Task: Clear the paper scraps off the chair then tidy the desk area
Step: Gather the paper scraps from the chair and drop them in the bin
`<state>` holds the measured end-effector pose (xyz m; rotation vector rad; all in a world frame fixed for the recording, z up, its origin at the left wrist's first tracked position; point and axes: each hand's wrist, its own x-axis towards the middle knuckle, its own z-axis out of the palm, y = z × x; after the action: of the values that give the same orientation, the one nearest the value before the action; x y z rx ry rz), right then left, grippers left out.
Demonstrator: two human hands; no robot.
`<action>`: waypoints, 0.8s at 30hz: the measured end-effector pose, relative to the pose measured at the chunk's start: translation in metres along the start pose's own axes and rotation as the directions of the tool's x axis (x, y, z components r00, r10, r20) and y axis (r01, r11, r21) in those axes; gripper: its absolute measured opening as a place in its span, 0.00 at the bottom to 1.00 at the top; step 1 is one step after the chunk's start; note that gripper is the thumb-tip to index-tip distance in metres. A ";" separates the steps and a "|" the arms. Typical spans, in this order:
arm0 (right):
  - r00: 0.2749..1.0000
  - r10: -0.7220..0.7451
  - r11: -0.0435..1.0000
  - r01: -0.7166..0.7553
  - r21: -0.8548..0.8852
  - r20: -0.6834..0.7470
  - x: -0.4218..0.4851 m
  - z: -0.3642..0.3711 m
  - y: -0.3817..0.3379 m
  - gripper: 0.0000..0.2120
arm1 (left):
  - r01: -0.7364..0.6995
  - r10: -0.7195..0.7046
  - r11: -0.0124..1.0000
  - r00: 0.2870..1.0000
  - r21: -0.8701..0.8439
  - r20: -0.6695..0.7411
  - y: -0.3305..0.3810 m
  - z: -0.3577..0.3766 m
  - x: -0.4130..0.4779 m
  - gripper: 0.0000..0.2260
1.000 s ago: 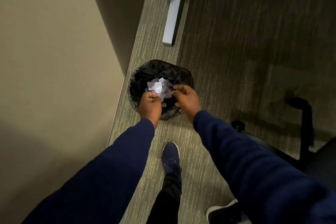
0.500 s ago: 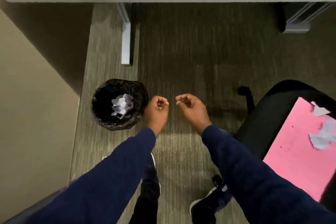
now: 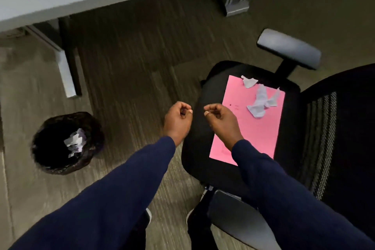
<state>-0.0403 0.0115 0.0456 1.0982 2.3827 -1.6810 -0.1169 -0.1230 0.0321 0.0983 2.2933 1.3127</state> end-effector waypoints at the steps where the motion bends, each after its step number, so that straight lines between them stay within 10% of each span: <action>1: 1.000 0.004 1.000 -0.004 0.007 -0.024 0.000 -0.015 0.008 0.07 | -0.010 0.010 1.000 0.999 0.018 0.033 0.007 0.015 -0.001 0.03; 14: 0.946 0.165 0.960 -0.218 -0.174 -0.279 0.008 -0.134 0.108 0.14 | -0.318 0.242 0.908 0.929 0.272 0.280 0.050 0.171 0.006 0.06; 24: 0.967 0.110 0.865 -0.206 -0.457 -0.229 0.062 -0.155 0.145 0.47 | -0.566 0.337 0.460 0.824 0.684 0.455 0.067 0.226 0.083 0.30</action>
<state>0.0489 0.1981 -0.0329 1.3587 2.5287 -0.8866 -0.1004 0.1166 -0.0383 1.2111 2.5076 0.2642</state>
